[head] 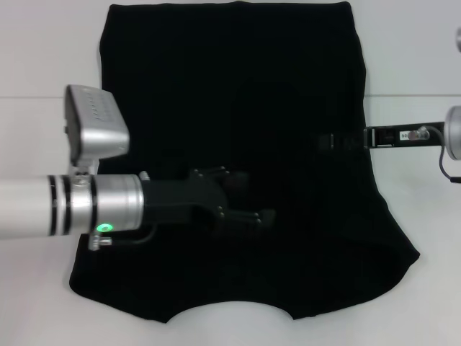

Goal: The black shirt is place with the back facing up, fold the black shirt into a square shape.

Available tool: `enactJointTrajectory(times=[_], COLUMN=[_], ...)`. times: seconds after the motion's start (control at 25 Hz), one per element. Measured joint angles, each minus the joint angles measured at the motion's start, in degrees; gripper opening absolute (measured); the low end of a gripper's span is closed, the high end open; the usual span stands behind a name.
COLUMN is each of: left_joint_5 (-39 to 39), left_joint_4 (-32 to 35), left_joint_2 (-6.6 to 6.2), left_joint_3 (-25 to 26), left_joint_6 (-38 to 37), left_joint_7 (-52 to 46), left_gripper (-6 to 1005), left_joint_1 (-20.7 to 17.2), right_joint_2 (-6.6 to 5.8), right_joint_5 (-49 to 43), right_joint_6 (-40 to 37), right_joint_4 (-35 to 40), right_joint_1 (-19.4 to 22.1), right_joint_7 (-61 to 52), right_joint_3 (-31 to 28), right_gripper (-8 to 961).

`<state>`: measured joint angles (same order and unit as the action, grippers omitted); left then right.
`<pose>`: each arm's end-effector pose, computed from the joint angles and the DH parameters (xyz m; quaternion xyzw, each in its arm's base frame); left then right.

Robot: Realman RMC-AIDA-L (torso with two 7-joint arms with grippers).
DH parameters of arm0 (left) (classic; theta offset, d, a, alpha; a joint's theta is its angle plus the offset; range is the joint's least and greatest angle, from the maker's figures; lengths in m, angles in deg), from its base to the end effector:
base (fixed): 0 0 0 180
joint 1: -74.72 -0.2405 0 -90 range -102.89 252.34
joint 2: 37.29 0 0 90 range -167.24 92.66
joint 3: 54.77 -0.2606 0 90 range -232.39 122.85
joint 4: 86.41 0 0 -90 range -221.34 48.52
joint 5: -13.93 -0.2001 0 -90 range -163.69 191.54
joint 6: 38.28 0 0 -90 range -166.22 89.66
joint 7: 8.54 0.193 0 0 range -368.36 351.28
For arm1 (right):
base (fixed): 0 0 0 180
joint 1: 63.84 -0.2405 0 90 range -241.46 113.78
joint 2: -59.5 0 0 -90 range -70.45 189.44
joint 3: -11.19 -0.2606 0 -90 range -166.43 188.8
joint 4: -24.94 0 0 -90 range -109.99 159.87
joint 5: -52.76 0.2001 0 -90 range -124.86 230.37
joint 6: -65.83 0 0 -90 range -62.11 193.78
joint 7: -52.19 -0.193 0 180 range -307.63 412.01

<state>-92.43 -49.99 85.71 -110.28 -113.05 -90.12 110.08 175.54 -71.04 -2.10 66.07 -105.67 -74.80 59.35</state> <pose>-0.1895 0.3664 -0.1012 -0.9486 -0.1912 -0.2212 0.1212 0.2243 0.4382 -0.0297 -0.8461 0.4697 0.1544 0.1989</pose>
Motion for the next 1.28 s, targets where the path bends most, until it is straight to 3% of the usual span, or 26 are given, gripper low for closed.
enactJointTrajectory(times=[0.16, 0.4, 0.64, 0.92, 1.28], left_joint_5=[-0.6, -8.0, -19.1, -32.5, -39.1], left_joint_4=[4.4, 9.9, 13.8, 16.7, 17.4], left_joint_2=[-0.81, -1.88, -3.37, -4.67, -4.85], left_joint_3=[3.6, 16.3, 25.1, 28.6, 28.3], left_joint_6=[-6.1, -13.0, -15.3, -14.7, -14.9], left_joint_7=[-4.2, -8.8, -16.6, -28.5, -36.4], left_gripper=[867, 861, 854, 847, 837], left_joint_1=[-3.3, -7.8, -8.8, -7.7, -6.2], right_joint_2=[0.18, 0.73, 0.72, 0.82, 0.51], right_joint_5=[8.2, 14.7, 15.1, 15.2, 15.3], right_joint_6=[-4.0, -6.8, -5.8, -5.7, -5.8], right_joint_4=[-0.3, -5.3, -7.3, -7.4, -7.4], right_joint_1=[3.4, 5.5, 4.9, 4.0, 3.6], right_joint_7=[7.0, 17.0, 17.7, 17.4, 17.4], right_joint_3=[0.0, -0.2, -0.9, -1.5, -2.6], right_gripper=[700, 867, 914, 913, 912])
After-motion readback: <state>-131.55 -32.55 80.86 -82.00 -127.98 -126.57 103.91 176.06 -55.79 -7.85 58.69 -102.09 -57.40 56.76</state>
